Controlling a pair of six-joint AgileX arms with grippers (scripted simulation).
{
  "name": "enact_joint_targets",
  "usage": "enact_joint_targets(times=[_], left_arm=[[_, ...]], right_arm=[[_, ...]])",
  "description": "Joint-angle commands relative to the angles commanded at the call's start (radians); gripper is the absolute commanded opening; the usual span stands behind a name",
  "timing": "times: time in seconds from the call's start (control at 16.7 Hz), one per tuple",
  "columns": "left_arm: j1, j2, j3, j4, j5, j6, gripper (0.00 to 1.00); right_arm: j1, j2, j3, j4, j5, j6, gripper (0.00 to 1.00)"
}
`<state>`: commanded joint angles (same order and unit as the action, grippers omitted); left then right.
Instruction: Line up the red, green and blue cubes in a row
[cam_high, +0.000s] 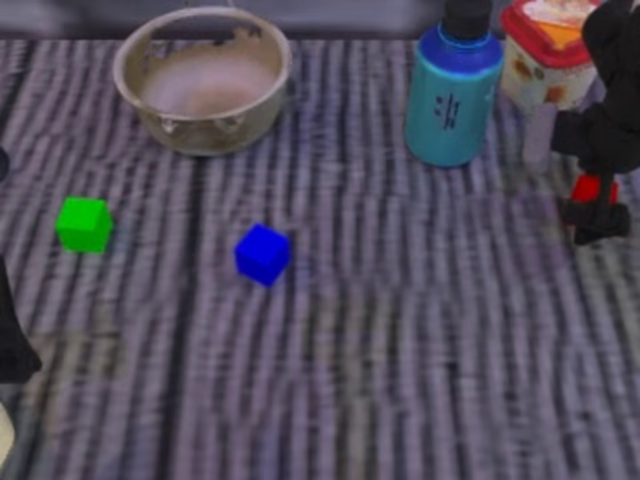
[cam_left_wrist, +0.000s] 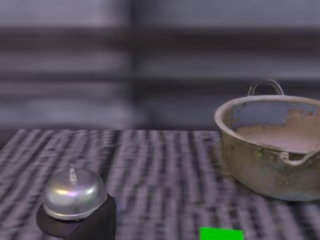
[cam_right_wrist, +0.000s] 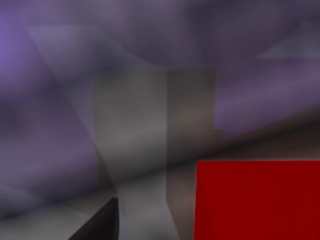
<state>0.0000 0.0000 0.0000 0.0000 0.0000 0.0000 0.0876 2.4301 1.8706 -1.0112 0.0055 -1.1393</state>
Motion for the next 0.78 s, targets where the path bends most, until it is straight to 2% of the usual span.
enact_joint_targets(times=[0.06,0.78], left_arm=[[0.0,0.0,0.0,0.0,0.0,0.0,1.0],[0.0,0.0,0.0,0.0,0.0,0.0,1.0]], right_arm=[[0.0,0.0,0.0,0.0,0.0,0.0,1.0],[0.0,0.0,0.0,0.0,0.0,0.0,0.1]])
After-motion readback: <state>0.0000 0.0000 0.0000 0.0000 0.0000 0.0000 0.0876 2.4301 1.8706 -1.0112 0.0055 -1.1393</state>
